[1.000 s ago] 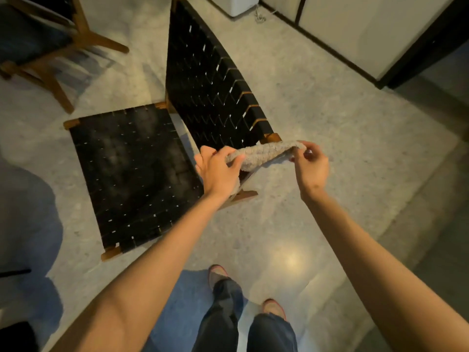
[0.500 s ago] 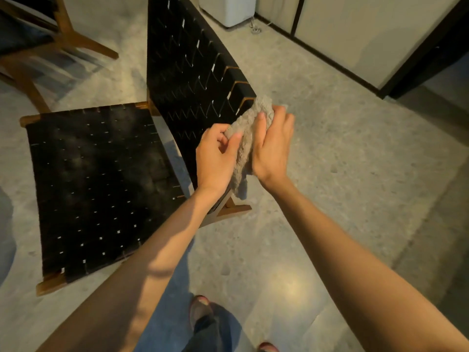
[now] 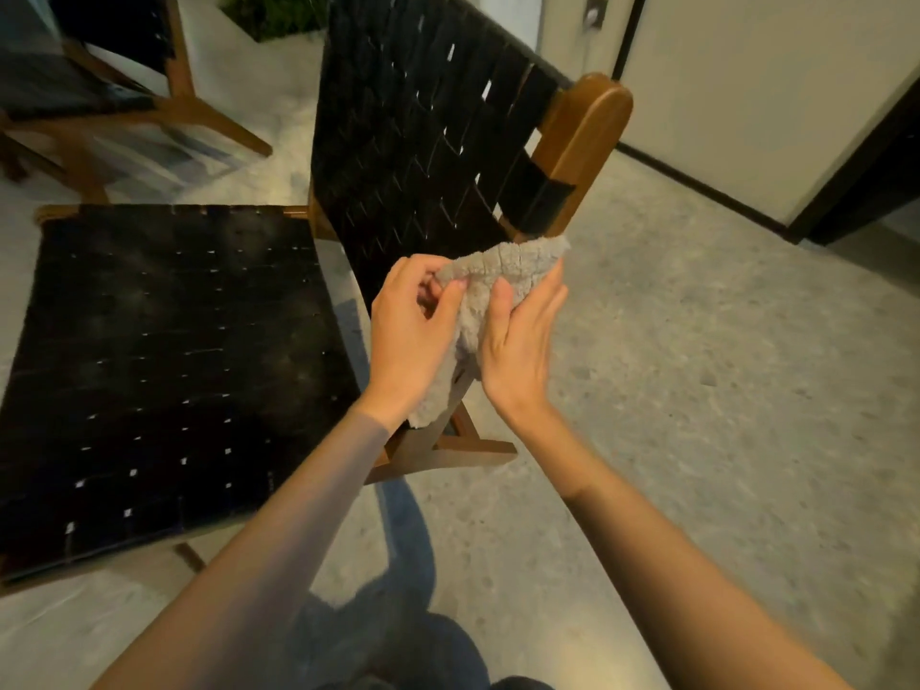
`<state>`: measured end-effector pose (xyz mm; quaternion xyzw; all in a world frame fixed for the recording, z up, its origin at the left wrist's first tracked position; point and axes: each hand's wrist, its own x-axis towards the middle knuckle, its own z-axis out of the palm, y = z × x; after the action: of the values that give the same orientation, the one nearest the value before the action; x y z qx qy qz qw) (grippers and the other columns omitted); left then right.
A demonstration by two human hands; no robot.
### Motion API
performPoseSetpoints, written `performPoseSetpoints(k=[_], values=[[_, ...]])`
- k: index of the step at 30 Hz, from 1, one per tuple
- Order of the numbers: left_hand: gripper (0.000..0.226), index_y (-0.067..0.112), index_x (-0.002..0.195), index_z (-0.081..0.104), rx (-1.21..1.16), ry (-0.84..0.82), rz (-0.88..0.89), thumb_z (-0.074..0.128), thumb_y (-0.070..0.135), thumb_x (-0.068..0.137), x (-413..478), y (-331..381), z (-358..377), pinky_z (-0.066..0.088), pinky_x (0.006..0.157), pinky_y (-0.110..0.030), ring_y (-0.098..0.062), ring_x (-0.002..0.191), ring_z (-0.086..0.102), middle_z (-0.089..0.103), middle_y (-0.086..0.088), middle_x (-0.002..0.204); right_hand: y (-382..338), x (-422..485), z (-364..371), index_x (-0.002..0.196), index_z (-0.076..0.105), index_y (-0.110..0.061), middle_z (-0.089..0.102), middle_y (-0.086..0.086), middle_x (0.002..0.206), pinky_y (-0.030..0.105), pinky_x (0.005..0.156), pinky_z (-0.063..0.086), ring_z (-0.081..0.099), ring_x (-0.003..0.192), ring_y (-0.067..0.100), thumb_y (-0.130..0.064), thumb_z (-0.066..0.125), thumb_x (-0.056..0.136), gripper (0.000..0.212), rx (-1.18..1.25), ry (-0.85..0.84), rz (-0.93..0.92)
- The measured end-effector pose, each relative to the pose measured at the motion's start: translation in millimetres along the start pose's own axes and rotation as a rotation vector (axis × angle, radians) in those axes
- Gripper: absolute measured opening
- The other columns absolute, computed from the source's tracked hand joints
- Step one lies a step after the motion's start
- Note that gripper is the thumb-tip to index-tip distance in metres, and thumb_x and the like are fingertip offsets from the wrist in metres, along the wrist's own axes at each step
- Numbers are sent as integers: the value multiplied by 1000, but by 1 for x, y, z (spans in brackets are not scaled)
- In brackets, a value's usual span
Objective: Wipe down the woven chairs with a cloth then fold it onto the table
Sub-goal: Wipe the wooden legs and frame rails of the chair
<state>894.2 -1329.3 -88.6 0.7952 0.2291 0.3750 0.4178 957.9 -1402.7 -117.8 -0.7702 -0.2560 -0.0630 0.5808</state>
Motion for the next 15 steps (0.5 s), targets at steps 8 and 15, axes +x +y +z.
performPoseSetpoints(k=[8, 15], values=[[7, 18, 98, 58, 60, -23, 18, 58, 14, 92, -52, -100, -3, 51, 72, -27, -9, 83, 57, 58, -3, 96, 84, -59, 59, 148, -10, -4, 12, 17, 153, 37, 118, 17, 16, 142, 24, -48, 34, 94, 83, -6, -121, -59], [7, 11, 98, 59, 250, -185, -51, 57, 10, 91, -100, -176, -16, 50, 77, -32, -9, 82, 55, 55, 1, 95, 153, -123, 102, 147, -12, -2, 5, 20, 156, 30, 117, 6, 9, 144, 28, -48, 32, 96, 82, -19, -344, 78]])
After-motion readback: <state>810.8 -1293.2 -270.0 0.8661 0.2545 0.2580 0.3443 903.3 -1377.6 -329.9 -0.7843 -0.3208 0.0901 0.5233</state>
